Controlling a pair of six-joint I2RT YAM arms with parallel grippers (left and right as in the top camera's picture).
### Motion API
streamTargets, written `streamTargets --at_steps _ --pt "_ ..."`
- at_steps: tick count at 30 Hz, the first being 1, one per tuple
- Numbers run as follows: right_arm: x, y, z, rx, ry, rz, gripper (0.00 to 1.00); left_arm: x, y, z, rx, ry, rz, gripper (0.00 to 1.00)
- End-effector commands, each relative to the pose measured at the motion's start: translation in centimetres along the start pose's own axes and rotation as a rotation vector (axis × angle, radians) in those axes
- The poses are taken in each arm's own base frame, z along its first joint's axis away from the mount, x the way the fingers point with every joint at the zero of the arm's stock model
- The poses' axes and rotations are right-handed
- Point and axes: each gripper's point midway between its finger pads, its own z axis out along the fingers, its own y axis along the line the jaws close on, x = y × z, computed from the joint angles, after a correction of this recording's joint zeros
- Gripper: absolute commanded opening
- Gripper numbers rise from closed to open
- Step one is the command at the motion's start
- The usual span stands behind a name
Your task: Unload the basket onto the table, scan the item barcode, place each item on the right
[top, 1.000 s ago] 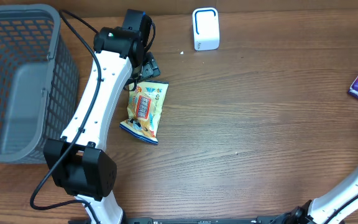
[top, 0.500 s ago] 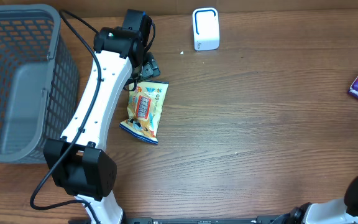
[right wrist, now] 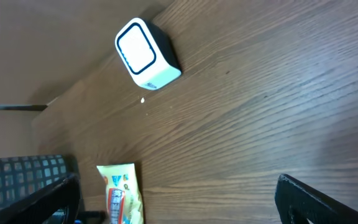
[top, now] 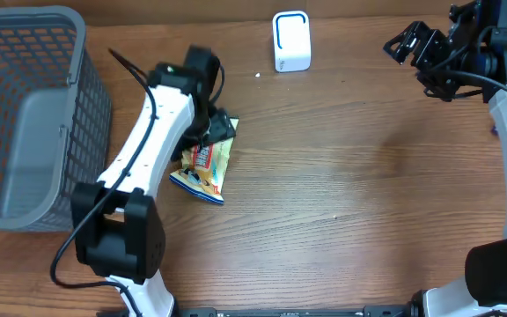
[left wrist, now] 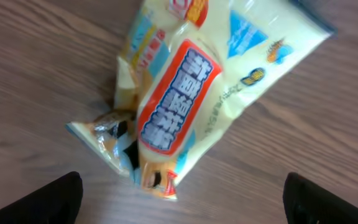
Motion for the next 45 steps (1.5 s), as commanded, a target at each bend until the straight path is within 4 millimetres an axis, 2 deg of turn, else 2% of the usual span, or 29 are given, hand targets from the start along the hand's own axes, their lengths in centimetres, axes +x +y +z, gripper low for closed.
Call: streamTargets --at_steps 1,2,3,4,6,8,11,13,18,19,20,21,23,25,26,27,28,29,30,31,32,33,38,39,41,45 --pt "-0.6 -0.2 -0.5 0.02 -0.034 -0.005 1.0 2.7 1.2 4.0 -0.023 0.091 0.01 0.94" --pt "-0.6 -0.2 -0.5 0.02 -0.034 -0.005 1.0 3.1 1.6 5.1 -0.03 0.097 0.009 0.95" --pt "-0.6 -0.2 -0.5 0.02 -0.033 -0.005 1.0 3.7 1.6 6.6 -0.015 0.104 0.038 0.91" --pt "-0.6 -0.2 -0.5 0.021 -0.032 -0.004 1.0 3.9 1.2 7.2 0.01 0.11 0.067 0.88" --pt "-0.6 -0.2 -0.5 0.021 -0.032 -0.004 1.0 5.3 -1.1 8.0 0.166 0.156 0.222 0.83" --pt "-0.6 -0.2 -0.5 0.021 -0.032 -0.004 1.0 6.6 -2.6 7.9 0.278 0.203 0.315 0.78" --pt "-0.6 -0.2 -0.5 0.021 -0.032 -0.004 1.0 9.0 -4.4 6.9 0.42 0.278 0.462 0.63" --pt "-0.6 -0.2 -0.5 0.021 -0.032 -0.004 1.0 10.6 -5.5 6.2 0.484 0.308 0.554 0.61" --pt "-0.6 -0.2 -0.5 0.021 -0.032 -0.004 1.0 15.9 -8.5 5.5 0.484 0.342 0.771 0.61" --pt "-0.5 -0.2 -0.5 0.021 -0.032 -0.004 1.0 17.5 -9.6 5.0 0.484 0.346 0.833 0.57" --pt "-0.5 -0.2 -0.5 0.021 -0.032 -0.004 1.0 18.1 -10.0 4.7 0.484 0.346 0.855 0.52" --pt "-0.5 -0.2 -0.5 0.021 -0.031 -0.004 1.0 18.3 -10.4 4.3 0.466 0.335 0.881 0.47" --pt "-0.5 -0.2 -0.5 0.021 -0.031 -0.004 1.0 17.3 -10.8 3.0 0.408 0.293 0.878 0.42" --pt "-0.5 -0.2 -0.5 0.021 -0.031 -0.004 1.0 14.6 -10.9 1.1 0.336 0.218 0.822 0.43" --pt "-0.5 -0.2 -0.5 0.021 -0.031 -0.004 1.0 13.5 -10.7 0.5 0.311 0.189 0.798 0.45" --pt "-0.5 -0.2 -0.5 0.022 -0.029 -0.003 1.0 11.5 -10.3 -0.4 0.267 0.137 0.751 0.51" --pt "-0.5 -0.3 -0.5 0.023 -0.028 -0.003 1.0 9.9 -9.7 -0.9 0.229 0.097 0.713 0.52" --pt "-0.4 -0.3 -0.5 0.025 -0.024 -0.001 1.0 8.1 -8.9 -1.1 0.178 0.053 0.656 0.52" --pt "-0.3 -0.4 -0.5 0.028 -0.021 0.001 1.0 6.7 -7.8 -1.0 0.129 0.028 0.588 0.46" --pt "-0.2 -0.4 -0.5 0.03 -0.017 0.002 1.0 6.2 -7.0 -0.7 0.107 0.031 0.545 0.4" --pt "-0.1 -0.5 -0.5 0.032 -0.013 0.001 1.0 6.3 -6.1 -0.1 0.1 0.062 0.519 0.33" --pt "0.0 -0.5 -0.5 0.034 -0.011 0.002 1.0 7.3 -5.5 0.9 0.108 0.119 0.507 0.22" --pt "-0.1 -0.6 -0.5 0.038 -0.017 0.001 1.0 12.7 -4.6 4.5 0.164 0.331 0.492 0.06" --pt "-0.2 -0.6 -0.5 0.037 -0.019 0.001 1.0 14.1 -4.6 5.2 0.186 0.375 0.484 0.05" --pt "-0.2 -0.5 -0.5 0.036 -0.02 0.0 1.0 15.2 -4.4 6.4 0.176 0.399 0.428 0.04" --pt "-0.2 -0.6 -0.5 0.037 -0.018 0.001 1.0 15.8 -5.0 7.6 0.181 0.388 0.353 0.04"
